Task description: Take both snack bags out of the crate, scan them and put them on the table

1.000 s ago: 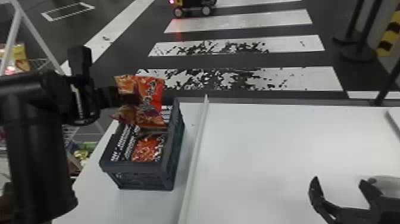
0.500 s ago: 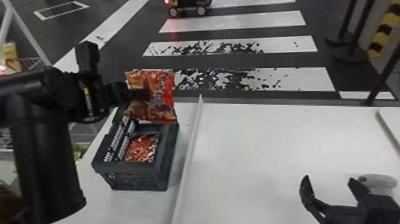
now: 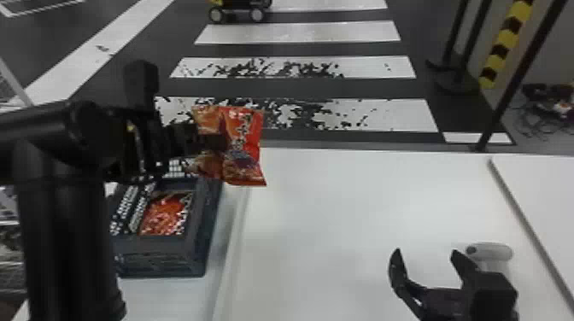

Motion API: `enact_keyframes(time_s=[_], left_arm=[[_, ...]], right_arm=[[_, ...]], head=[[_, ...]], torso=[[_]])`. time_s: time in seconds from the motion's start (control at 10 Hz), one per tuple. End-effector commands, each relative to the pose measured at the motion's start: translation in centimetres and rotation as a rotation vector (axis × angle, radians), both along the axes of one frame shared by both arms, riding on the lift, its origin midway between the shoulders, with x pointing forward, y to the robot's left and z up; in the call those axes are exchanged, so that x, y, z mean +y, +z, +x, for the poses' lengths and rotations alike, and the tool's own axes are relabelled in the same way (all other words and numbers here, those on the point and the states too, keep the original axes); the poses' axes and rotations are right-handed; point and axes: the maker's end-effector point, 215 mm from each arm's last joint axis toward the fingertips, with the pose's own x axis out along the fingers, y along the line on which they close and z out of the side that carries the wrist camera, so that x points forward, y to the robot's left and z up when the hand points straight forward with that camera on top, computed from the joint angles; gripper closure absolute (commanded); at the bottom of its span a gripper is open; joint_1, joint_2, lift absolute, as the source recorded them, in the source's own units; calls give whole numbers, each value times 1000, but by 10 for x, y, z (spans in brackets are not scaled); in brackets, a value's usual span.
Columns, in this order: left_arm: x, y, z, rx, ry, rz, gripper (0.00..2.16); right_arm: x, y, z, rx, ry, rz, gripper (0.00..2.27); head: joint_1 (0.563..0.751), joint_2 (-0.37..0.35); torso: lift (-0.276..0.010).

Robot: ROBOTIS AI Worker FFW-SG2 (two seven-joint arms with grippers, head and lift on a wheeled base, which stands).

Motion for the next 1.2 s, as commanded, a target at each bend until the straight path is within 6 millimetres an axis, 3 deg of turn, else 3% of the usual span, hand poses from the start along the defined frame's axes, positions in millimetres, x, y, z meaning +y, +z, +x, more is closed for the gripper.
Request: enact_keyframes(time_s=[0.0,0.2,0.6,0.7,1.1], left_arm=[[-34,-5,-4,2,-38,-18,2138],[-53,-18,-18,6,-63,13,2138],[-106,-45,-24,-104,-112,65,2138],[-115,-42,-22,-149,-107,59,2138],[-142,-69,-44,-176,-75,58,2142]], right_arm=[[1,0,0,1,2,2,103],[0,-1,2,2,-1,5,103],[1,1,4,-4,0,6,103],[0,1,5,-6,-1,6,103],[2,3,7,-12,2,10,107]], head=[[695,75],[695,31],[695,-14],[695,-33],[695,-71]], torso=[[-91],[-91],[-91],[-91],[-91]])
